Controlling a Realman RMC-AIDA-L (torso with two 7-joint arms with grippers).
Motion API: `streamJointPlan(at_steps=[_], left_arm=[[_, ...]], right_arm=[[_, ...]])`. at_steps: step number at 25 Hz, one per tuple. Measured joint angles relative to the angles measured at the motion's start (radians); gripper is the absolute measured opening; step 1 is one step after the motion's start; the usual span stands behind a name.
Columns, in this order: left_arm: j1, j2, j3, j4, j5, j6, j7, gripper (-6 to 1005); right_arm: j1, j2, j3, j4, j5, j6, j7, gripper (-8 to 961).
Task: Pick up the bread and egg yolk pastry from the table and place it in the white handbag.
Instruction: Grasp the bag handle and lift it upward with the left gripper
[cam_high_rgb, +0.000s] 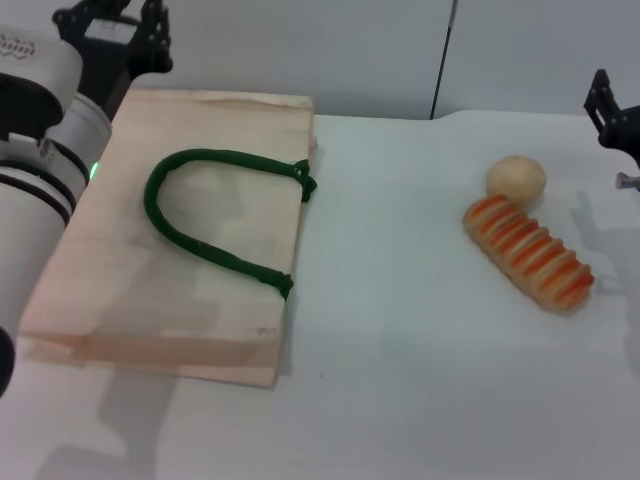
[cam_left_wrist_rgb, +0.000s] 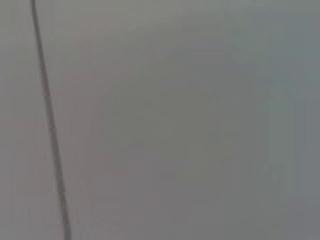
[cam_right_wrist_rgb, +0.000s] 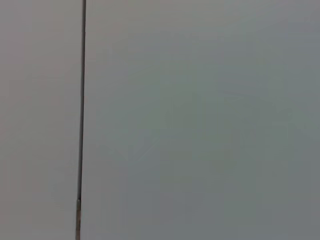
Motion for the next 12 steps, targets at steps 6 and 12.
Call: streamJointPlan(at_steps=[6,12], left_arm=[[0.026,0.015,-0.024,0.135,0.083,-0.195,-0.010,270],[0.023,0.017,-0.124,0.221,0.092,-0.468,0.003,270]], right_arm=[[0.001,-0.001,0.001,0.003,0.000,-0.008,0.001,744],[0.015,-0.002,0.004,0.004,0.022,-0.038,0.001,744]])
